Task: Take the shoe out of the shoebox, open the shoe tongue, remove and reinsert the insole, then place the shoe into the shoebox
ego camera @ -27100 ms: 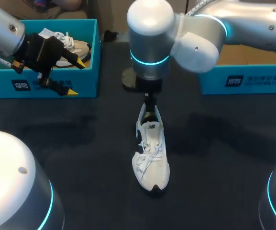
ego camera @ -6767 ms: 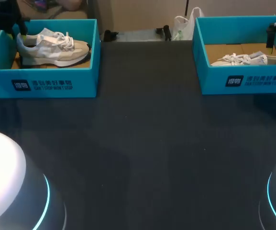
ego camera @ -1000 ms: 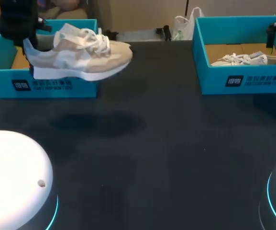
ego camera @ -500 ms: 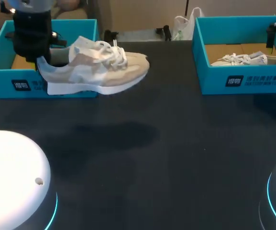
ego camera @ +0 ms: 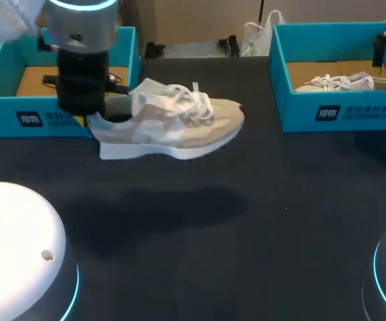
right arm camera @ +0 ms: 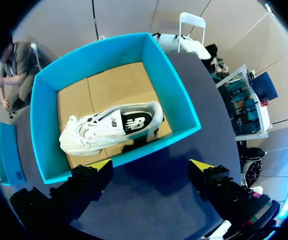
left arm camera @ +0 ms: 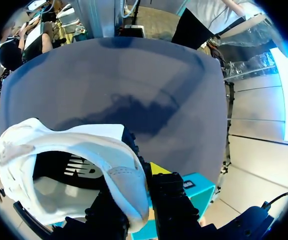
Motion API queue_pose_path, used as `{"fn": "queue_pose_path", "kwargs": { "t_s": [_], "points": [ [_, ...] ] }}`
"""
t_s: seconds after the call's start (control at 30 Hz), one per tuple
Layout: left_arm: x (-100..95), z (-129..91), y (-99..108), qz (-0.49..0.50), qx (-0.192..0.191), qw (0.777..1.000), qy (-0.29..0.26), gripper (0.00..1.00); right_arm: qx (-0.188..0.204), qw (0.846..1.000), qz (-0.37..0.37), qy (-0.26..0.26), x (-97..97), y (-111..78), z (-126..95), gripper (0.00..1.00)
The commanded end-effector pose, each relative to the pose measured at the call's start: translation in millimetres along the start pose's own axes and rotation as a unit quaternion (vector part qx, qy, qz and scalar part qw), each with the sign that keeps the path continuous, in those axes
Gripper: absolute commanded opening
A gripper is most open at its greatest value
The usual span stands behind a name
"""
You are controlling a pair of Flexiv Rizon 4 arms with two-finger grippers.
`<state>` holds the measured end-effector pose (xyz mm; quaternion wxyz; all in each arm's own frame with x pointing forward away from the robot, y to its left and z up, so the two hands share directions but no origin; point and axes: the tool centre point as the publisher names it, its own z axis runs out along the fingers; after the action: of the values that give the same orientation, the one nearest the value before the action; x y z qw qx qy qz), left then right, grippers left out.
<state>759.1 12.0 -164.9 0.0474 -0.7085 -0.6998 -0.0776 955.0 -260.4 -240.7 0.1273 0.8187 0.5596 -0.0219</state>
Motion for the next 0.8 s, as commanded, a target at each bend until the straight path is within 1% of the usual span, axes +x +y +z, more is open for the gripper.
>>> {"fn": "queue_pose_path", "kwargs": {
  "t_s": [0.03, 0.17, 0.23, 0.37, 0.53, 0.67, 0.8],
  "points": [
    [-24.4, 1.2, 2.4, -0.008, 0.008, 1.0, 0.004, 0.0, 0.0, 1.0, 0.0, 0.001, -0.3, -0.4, 0.1, 1.0],
    [-40.1, 4.5, -6.0, -0.003, 0.02, 1.0, 0.001, 0.0, 0.0, 1.0, 0.0, 0.001, -0.3, -0.4, 0.1, 1.0],
    [-45.7, 5.6, -11.6, -0.008, 0.012, 1.0, -0.002, 0.0, 0.0, 1.0, 0.0, 0.001, -0.3, -0.4, 0.1, 1.0],
    [-58.4, 9.5, -19.6, 0.0, 0.015, 1.0, -0.002, 0.0, 0.0, 1.0, 0.0, 0.001, -0.3, -0.4, 0.1, 1.0],
    [-72.5, 18.0, -22.1, 0.011, 0.023, 1.0, 0.002, 0.0, 0.0, 1.0, 0.0, 0.001, -0.3, -0.4, 0.1, 1.0],
    [-84.2, 25.4, -24.9, 0.009, 0.019, 1.0, 0.006, 0.0, 0.0, 1.0, 0.0, 0.001, -0.3, -0.4, 0.1, 1.0],
    [-87.2, 27.7, -26.1, 0.007, 0.012, 1.0, 0.008, 0.0, 0.0, 1.0, 0.0, 0.001, -0.3, -0.4, 0.1, 1.0]
  ]
}}
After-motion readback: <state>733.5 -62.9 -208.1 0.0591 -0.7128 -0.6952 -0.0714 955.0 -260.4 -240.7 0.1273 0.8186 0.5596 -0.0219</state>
